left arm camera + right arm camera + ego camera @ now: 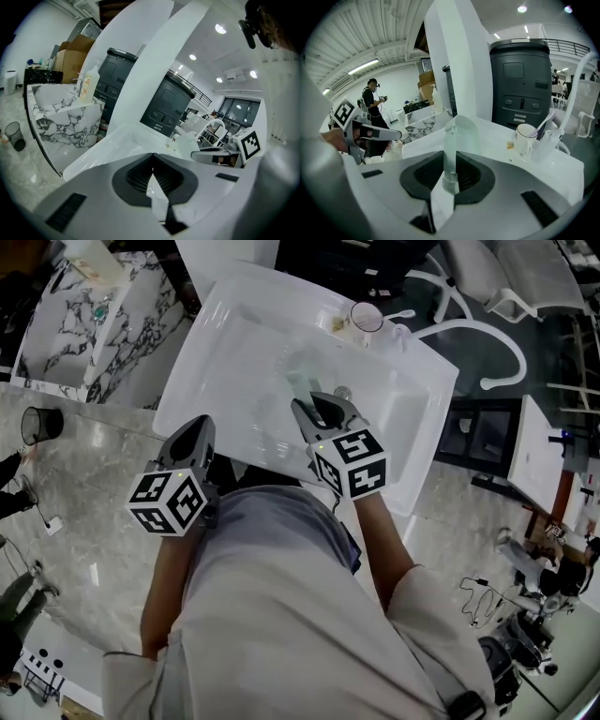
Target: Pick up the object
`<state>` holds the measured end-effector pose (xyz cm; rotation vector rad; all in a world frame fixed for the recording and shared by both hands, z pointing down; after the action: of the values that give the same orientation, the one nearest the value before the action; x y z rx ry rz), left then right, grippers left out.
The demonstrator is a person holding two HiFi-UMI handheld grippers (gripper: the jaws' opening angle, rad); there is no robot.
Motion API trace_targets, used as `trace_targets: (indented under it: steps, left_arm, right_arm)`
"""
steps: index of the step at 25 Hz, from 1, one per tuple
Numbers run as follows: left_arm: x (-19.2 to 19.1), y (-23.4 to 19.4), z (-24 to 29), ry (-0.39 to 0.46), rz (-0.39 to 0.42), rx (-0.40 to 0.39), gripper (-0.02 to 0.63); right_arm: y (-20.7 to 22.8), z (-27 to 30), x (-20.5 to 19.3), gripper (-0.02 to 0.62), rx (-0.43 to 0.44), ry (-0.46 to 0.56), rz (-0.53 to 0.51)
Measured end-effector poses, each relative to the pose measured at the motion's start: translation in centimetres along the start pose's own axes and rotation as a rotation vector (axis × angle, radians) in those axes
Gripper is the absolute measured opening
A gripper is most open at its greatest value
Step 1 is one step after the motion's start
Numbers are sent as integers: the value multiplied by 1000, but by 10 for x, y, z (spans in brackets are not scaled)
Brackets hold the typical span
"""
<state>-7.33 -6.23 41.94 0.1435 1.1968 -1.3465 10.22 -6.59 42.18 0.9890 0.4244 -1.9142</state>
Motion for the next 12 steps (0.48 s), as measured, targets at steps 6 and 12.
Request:
trace_targets:
  steps: [6, 12]
  left_arm:
    - [-1, 0, 0, -4, 4, -4, 0]
    - [-2, 1, 0, -8, 8, -4, 0]
  right_arm:
    - [-2, -9, -1, 74, 5, 21, 28]
    - [-6, -20, -1, 74, 4, 55, 57]
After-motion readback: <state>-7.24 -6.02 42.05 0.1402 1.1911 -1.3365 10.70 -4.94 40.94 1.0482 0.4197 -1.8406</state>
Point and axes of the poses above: the fingertips, and each gripper's own axes: z forward along the fingers, y to its right, x out of its top, the point moved 2 cm from there along -z, backward along the fingers, and after that the axes turned 5 degrees about -z, right-handed, at the moved point
